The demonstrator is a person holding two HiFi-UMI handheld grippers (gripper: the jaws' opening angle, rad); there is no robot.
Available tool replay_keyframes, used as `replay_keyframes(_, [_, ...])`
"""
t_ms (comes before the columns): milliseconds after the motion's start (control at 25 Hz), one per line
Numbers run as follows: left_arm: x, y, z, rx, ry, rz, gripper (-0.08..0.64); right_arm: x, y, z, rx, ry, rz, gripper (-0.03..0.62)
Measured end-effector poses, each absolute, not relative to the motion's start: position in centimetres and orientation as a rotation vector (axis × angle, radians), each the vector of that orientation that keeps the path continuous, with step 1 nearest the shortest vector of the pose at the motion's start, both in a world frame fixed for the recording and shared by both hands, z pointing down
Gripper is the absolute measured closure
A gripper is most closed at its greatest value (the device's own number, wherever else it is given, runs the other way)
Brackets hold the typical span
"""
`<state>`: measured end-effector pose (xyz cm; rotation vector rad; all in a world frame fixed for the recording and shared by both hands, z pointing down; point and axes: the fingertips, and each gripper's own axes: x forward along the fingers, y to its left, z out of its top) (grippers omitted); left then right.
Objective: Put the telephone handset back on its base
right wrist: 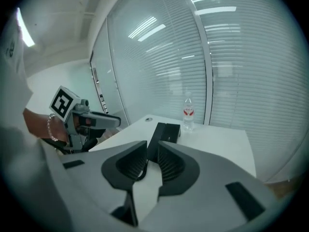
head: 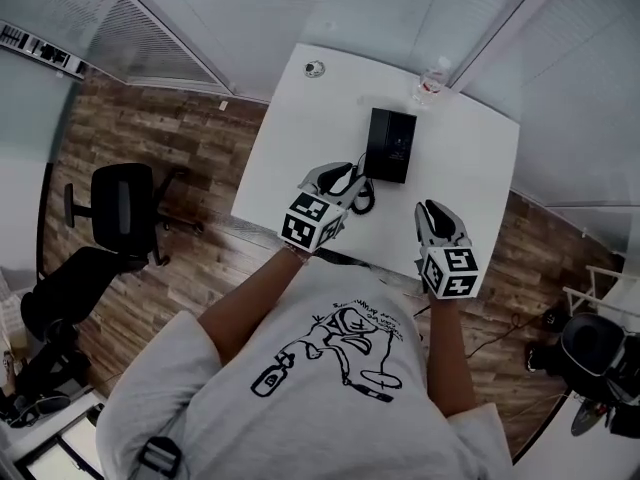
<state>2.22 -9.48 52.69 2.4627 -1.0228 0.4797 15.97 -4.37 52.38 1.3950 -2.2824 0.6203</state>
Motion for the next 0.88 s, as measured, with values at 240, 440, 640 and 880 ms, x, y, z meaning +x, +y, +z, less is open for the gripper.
replay_keyframes(240, [3.3, -4.0, 45.4, 2.549, -1.088, 0.359, 0.449, 17.4, -0.6, 44.7, 1.447, -2.357, 0.439, 0.532])
replay_keyframes(440, [4.2, 1.3, 40.1, 2.605, -1.116, 0.243, 0.466, 17.3, 3.6, 39.3, 1.454, -2.424, 0.313, 0.534])
replay_keyframes(640, [5.1, 6.1, 36.1, 2.676, -1.103, 0.149, 0.472, 16.3, 7.3, 34.7, 1.472, -2.501, 0.242, 0.534])
replay_keyframes(880, [3.6, 8.9, 30.2, 2.742, -1.149, 0.020, 0.482, 14.2, 10.3, 29.4, 1.501, -2.549, 0.160, 0.534])
